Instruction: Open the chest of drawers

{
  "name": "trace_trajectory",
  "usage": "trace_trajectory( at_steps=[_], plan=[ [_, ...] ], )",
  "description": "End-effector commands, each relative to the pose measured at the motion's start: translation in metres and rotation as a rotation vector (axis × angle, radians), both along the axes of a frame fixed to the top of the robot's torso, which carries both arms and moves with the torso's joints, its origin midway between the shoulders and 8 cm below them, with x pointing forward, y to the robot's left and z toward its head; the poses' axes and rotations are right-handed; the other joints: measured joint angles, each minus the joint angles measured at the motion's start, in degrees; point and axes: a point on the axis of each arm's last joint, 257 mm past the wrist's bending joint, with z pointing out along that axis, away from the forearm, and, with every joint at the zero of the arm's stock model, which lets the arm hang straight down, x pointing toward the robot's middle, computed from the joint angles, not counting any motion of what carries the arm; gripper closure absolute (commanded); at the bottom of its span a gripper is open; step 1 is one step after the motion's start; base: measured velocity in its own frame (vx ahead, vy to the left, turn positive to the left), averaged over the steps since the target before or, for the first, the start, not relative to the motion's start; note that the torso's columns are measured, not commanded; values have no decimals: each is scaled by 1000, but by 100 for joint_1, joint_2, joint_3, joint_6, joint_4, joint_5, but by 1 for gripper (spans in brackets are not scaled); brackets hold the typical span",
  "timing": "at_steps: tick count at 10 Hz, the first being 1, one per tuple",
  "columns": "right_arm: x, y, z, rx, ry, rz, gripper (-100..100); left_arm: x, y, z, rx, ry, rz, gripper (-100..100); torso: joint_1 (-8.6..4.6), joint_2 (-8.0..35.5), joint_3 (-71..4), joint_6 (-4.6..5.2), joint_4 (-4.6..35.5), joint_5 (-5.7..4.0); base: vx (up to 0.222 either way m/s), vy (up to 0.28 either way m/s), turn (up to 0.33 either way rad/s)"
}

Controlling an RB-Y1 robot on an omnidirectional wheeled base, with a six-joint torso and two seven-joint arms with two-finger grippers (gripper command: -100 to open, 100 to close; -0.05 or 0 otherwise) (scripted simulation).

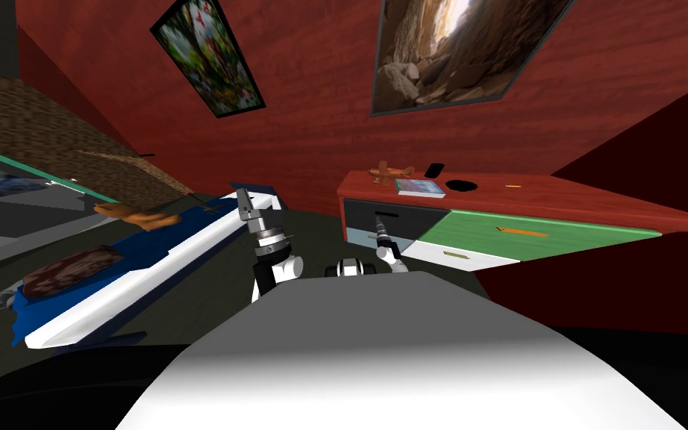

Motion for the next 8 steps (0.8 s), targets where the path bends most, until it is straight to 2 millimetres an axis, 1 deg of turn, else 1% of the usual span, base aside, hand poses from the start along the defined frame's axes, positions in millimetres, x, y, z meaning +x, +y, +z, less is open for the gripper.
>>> trace_trajectory(
  at_steps=[1, 8],
  plan=[
    [-4, -5, 3, 52, -25, -22, -100, 0, 0, 0, 0, 0, 0, 0, 0, 1, 0, 0, 0, 0, 42, 28, 7],
    [-19, -22, 14, 214, -105, -87, -100, 0, 0, 0, 0, 0, 0, 0, -1, 0, 0, 0, 0, 0, 50, 28, 12]
  ],
)
